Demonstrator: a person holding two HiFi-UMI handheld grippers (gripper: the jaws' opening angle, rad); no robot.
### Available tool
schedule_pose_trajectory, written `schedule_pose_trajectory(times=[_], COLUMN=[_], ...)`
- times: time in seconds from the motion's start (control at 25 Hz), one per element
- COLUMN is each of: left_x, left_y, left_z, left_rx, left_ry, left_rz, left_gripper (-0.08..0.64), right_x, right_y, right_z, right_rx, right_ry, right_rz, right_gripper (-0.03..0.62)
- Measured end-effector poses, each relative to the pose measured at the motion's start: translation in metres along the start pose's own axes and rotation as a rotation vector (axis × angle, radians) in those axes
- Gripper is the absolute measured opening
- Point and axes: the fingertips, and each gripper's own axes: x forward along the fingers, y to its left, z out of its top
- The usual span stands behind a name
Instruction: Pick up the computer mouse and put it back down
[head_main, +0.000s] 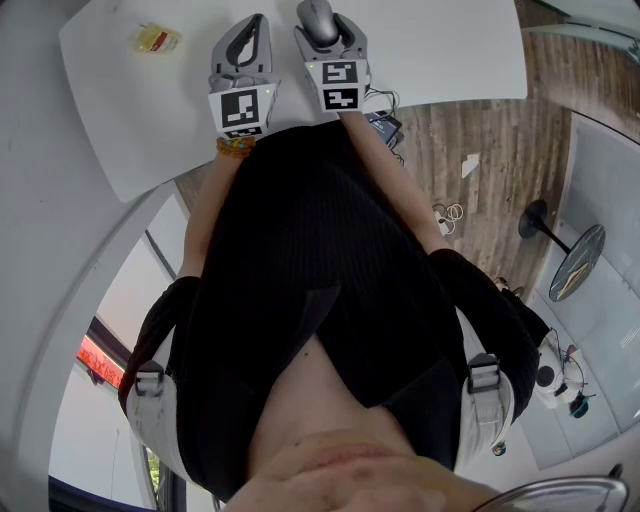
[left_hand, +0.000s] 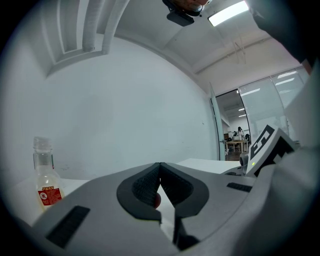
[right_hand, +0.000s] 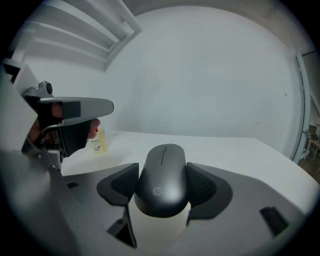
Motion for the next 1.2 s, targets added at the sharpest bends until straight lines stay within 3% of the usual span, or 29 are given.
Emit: schedule_pose_trajectory(times=[0.2, 0.6, 1.2], left_x=[-0.002, -0.003, -0.006], left_y=[-0.001, -0.006, -0.006], left_z=[0.001, 0.001, 0.000], left_rx=[0.001, 0.004, 0.007], left_ry=[-0.002, -0.003, -0.003], left_rz=[-0.001, -0.014, -0.017], left_gripper=[0.014, 0.014, 0.014], right_x=[0.003, 0.005, 0.006], right_y=[0.003, 0.008, 0.009], right_z=[-0.019, -0.041, -0.051], right_rx=[0.018, 0.032, 0.046], right_ry=[0.083, 0.150, 0.190], right_rz=[0.018, 0.038, 0.035], right_gripper=[0.288, 0.288, 0.288])
